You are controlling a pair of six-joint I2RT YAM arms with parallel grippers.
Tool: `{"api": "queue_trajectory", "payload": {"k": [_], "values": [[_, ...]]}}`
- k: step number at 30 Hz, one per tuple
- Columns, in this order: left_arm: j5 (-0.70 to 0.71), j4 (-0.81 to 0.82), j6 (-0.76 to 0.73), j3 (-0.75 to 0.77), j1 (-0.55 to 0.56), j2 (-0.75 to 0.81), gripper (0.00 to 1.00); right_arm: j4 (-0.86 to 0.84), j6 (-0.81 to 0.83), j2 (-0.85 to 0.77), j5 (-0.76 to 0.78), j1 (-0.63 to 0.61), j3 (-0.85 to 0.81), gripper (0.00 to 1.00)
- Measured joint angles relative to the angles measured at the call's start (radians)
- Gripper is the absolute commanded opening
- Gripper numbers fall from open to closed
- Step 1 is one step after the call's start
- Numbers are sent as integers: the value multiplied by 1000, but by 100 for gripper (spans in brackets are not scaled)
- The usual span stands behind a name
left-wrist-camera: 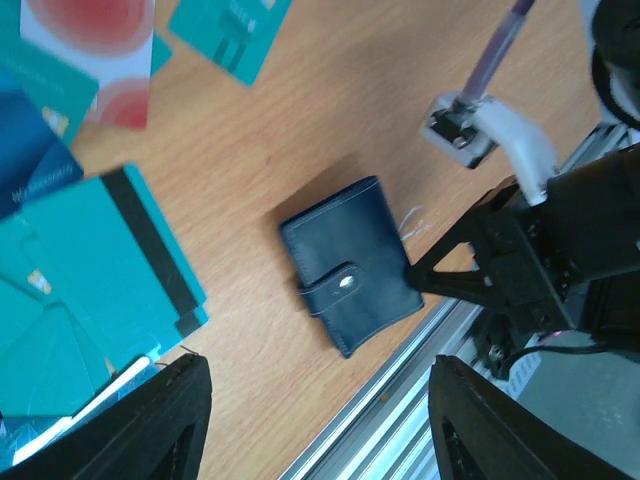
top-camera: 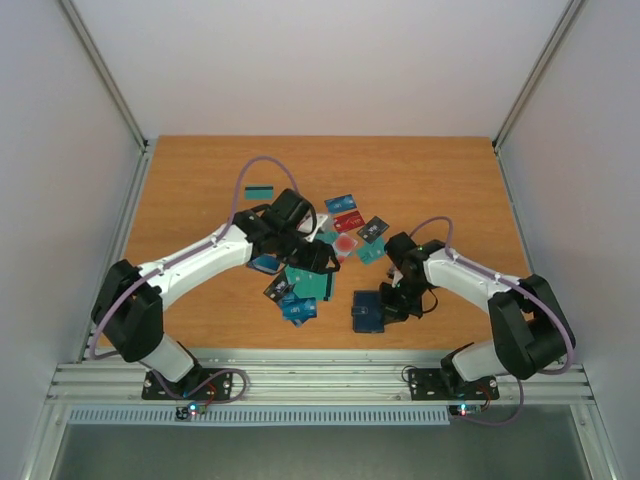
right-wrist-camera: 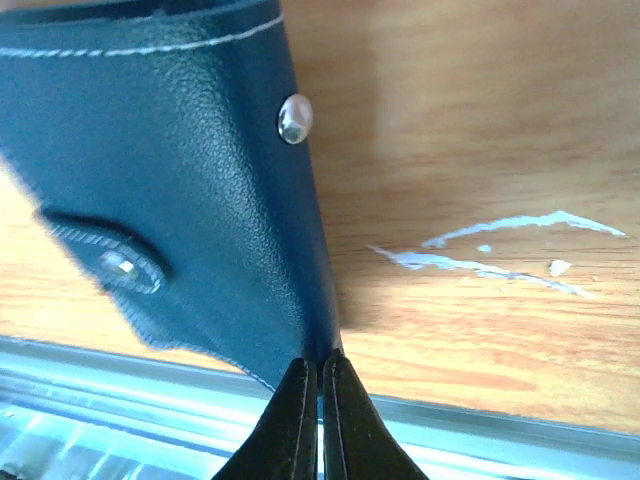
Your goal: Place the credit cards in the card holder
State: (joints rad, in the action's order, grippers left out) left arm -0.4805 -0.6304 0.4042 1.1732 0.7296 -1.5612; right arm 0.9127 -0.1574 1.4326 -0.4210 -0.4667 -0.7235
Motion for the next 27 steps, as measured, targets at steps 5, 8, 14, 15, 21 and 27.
{"api": "queue_trajectory", "payload": {"k": [5,8,14,15,21,27], "values": [[17,-45,-24,118,-26,4,62,77,26,-14,5,0,-176,1],[4,-63,-19,158,-81,18,62,124,37,-29,9,0,-289,1],[-60,-72,16,167,-211,95,72,185,35,-37,-3,0,-438,1],[-76,-72,20,167,-224,110,75,192,31,-37,-8,0,-458,1],[-222,-31,69,142,-317,195,84,202,4,-37,-59,0,-617,1],[-393,167,210,35,-410,229,84,161,-21,-37,-164,0,-697,1]]}}
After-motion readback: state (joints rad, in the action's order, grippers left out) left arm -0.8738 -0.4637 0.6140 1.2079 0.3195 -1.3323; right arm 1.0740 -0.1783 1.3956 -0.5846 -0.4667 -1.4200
